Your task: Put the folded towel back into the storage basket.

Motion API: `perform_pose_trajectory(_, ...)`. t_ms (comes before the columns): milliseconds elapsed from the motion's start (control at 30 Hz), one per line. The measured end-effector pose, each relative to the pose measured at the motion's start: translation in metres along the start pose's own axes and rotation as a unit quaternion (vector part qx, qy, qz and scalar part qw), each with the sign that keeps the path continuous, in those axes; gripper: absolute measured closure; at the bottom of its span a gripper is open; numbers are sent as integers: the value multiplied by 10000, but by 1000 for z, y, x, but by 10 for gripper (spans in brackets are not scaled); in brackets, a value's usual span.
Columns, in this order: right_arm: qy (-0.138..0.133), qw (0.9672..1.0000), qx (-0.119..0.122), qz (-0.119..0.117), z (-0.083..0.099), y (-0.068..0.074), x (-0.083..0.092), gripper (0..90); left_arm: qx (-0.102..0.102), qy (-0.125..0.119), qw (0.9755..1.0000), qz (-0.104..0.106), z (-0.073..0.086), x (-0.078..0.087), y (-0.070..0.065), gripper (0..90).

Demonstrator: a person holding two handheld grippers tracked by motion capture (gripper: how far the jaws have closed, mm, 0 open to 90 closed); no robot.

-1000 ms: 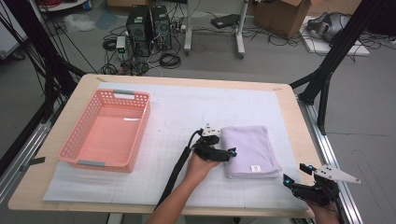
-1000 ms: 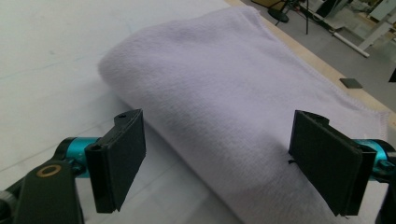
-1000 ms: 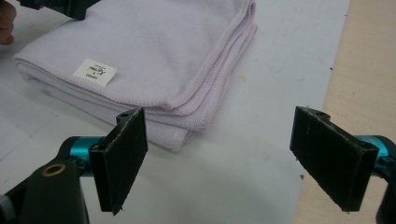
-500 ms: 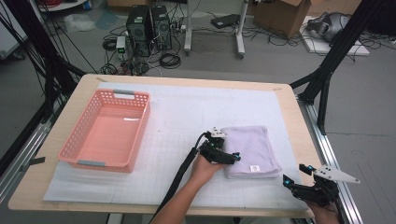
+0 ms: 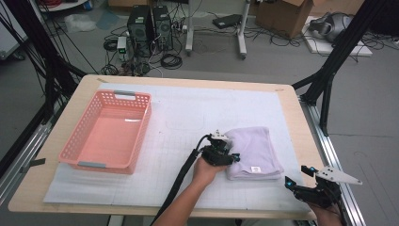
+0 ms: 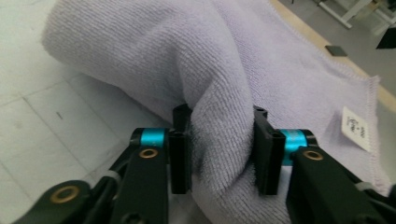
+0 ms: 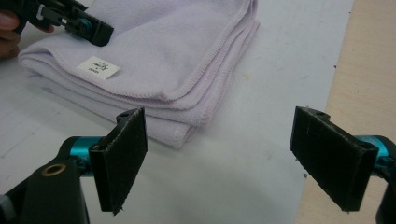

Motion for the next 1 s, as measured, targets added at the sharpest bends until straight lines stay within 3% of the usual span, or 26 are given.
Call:
perform_pose_trajectory(200,-7,10000,-27,20,1,-2,1,180,-14,35,9998,173,0,14,7,695)
perform_pose_trajectory(333,1,10000,-13,17,1,-2,1,180,33,-91,9998,163,4,33,17,695)
perform_pose_trajectory(533,9,10000,-4,11,1,0,0,180,-66,-129,9998,129,13,60,31,694)
perform_pose_trajectory(767,16,10000,7,6,0,0,0,180,-53,-303,9995,98,22,82,44,695)
perform_pose_trajectory(833,15,10000,9,5,0,0,-1,180,-96,-382,9992,106,25,86,45,695)
perform_pose_trajectory(1000,6,10000,-3,-26,0,1,-2,180,-437,-636,9969,144,28,98,45,698)
Point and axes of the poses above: each handheld gripper's, and its own axes: x roughly backward along the jaws, z roughly out of its underside, y roughly to its left, the point moved 1 cm from there along -x, roughly forward along the jaws, and after that the axes turned 2 degrees about x, right-handed, at the moved point
